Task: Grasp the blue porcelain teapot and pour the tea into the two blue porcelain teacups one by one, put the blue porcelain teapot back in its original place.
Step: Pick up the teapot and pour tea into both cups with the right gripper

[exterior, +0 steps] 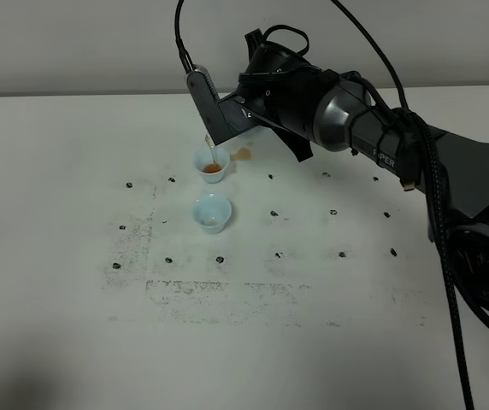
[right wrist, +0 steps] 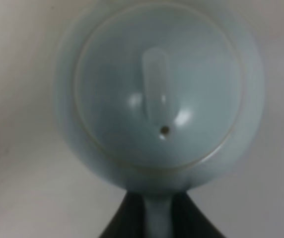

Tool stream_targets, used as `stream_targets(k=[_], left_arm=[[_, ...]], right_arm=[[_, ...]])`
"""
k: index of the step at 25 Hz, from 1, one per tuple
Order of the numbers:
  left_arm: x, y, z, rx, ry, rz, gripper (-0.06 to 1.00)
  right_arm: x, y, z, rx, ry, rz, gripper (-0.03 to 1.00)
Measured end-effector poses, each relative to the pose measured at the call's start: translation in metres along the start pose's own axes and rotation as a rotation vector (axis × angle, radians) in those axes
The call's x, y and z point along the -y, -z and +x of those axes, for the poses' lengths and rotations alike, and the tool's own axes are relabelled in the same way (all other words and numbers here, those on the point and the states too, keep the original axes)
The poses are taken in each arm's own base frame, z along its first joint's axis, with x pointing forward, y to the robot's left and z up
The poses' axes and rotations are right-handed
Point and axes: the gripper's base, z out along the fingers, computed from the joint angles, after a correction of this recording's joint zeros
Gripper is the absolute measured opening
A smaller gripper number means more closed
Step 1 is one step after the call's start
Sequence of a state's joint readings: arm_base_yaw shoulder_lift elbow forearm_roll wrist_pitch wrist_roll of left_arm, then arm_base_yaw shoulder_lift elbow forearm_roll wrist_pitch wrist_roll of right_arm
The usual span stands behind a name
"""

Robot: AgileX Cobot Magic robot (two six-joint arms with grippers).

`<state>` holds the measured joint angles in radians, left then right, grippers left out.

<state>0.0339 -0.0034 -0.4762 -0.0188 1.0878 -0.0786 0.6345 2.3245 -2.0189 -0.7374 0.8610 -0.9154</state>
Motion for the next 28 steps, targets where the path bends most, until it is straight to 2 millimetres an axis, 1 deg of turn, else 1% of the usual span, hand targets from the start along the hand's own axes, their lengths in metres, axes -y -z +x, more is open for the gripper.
stream_targets(k=[24,28], left_arm=[[0.0,0.0,0.0,0.0,0.0,0.0,0.72],[0.0,0.0,0.0,0.0,0.0,0.0,0.72]], right_arm=[[0.0017,0.0001,0.0025,-0.027,0.024,0.019,0.05],[0.0017,0.0018,0.0002,-0.034,0.033,0.022,0.05]])
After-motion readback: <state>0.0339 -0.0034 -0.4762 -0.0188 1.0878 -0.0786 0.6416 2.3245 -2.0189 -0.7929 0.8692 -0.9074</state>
